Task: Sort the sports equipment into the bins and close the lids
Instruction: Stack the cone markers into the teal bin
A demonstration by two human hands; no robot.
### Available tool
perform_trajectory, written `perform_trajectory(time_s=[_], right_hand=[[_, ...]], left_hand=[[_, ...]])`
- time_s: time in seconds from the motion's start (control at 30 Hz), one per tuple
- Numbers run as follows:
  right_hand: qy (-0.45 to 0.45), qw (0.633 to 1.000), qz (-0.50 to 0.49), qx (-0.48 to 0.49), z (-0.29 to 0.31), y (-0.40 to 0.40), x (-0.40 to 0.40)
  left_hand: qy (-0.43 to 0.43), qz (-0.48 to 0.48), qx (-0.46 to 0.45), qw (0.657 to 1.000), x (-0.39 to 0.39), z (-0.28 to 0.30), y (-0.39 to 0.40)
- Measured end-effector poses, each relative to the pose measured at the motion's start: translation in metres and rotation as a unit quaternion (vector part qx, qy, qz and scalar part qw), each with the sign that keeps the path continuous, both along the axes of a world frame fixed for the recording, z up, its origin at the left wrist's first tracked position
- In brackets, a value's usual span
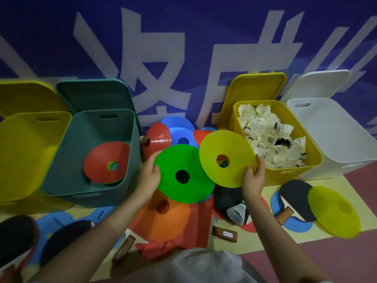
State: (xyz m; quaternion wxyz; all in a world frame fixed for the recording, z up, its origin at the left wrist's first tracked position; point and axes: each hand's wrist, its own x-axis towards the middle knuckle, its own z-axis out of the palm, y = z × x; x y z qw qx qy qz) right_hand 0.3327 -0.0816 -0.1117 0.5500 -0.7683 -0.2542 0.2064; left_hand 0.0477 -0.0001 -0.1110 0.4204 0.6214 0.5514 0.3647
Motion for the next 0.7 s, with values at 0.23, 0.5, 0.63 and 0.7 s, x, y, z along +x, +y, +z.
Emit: perform_trajectory(time_s=[0.23,0.5,0.63,0.7], right_hand=[[0.018,0.998,0.044,0.042,0.017,0.033,-0.033],[0.008,0.993,0.108,0.042,0.015,0.063,-0.097],[0.051,0.994,0.092,0.032,0.012,0.080,-0.131],[0.077,0.994,0.074,0.025,0.012,0.085,-0.144]], left_hand=[[-0.040,0.051,0.047,0.997,-0.060,0.038,0.030],[-0.002,0.120,0.056,0.991,-0.142,0.045,0.059],[0.054,0.136,0.067,0.987,-0.183,0.039,0.080],[0.079,0.137,0.072,0.985,-0.197,0.032,0.093]])
